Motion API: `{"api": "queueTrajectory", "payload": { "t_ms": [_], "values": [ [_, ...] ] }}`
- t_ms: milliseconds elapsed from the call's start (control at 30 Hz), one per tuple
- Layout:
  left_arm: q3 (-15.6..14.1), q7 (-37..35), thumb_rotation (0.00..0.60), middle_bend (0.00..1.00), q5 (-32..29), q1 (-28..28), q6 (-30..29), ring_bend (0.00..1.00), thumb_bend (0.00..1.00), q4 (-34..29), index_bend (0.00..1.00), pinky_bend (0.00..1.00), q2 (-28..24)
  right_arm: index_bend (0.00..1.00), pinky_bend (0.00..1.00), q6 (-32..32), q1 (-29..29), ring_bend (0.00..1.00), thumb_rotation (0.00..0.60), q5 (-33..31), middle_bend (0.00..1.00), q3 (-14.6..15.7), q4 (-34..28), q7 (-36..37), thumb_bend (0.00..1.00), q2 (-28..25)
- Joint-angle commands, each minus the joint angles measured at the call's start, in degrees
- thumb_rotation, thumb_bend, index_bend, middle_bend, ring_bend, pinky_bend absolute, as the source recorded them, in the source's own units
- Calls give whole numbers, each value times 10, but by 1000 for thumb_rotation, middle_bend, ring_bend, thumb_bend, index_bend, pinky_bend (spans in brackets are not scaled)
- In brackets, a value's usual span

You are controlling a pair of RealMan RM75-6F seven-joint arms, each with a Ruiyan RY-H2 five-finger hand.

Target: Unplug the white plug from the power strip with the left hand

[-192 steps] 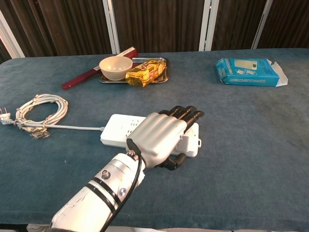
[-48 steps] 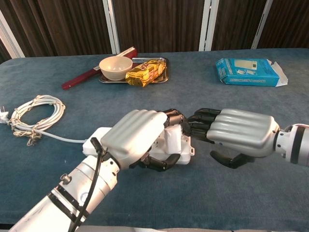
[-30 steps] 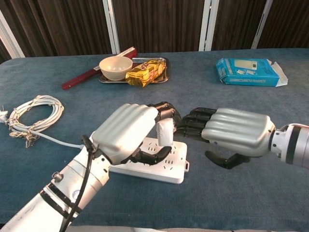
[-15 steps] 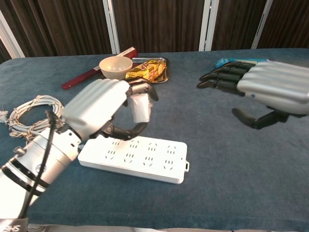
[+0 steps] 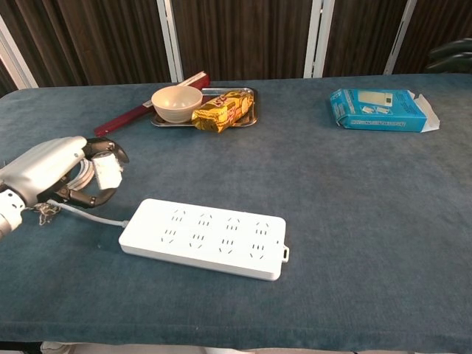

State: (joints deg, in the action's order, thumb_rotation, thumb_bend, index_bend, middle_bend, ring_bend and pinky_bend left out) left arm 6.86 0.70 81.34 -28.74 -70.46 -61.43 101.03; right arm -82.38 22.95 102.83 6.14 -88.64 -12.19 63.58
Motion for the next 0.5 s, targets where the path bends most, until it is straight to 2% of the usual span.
{"api": "queueTrajectory", "payload": {
  "t_ms": [33, 100, 167, 233, 367, 467, 500],
  "values": [
    [-2, -14, 600, 211, -18, 3, 30, 176, 457, 13, 192, 228, -6, 0, 0, -4, -6, 0, 600, 8, 106, 2, -2, 0, 659, -2],
    [-4, -8, 600, 116, -26, 3, 47, 112, 445, 12, 69, 218, -15, 0, 0, -3, -9, 0, 600, 10, 106, 1, -3, -1, 659, -3],
    [-4, -9, 600, 23, -33, 3, 61, 31, 441, -1, 2, 214, -26, 0, 0, 1, -10, 0, 600, 8, 106, 0, -5, -2, 657, -4],
    [0, -17, 600, 0, -34, 3, 60, 0, 437, -19, 0, 210, -41, 0, 0, 8, -12, 0, 600, 3, 103, -2, -9, -4, 647, -5],
    [-4, -9, 600, 0, -18, 12, 34, 0, 426, -47, 0, 181, -71, 0, 0, 15, -21, 0, 600, -6, 86, -4, -14, -11, 608, -9],
    [-25, 28, 600, 0, -4, 33, 13, 0, 420, -102, 0, 152, -131, 0, 0, 20, -46, 0, 600, -37, 25, 2, -36, -38, 553, -19],
    [-39, 48, 600, 0, 4, 46, 3, 0, 421, -140, 0, 150, -166, 0, 0, 18, -61, 0, 600, -58, 10, 4, -53, -56, 535, -26]
  ]
}}
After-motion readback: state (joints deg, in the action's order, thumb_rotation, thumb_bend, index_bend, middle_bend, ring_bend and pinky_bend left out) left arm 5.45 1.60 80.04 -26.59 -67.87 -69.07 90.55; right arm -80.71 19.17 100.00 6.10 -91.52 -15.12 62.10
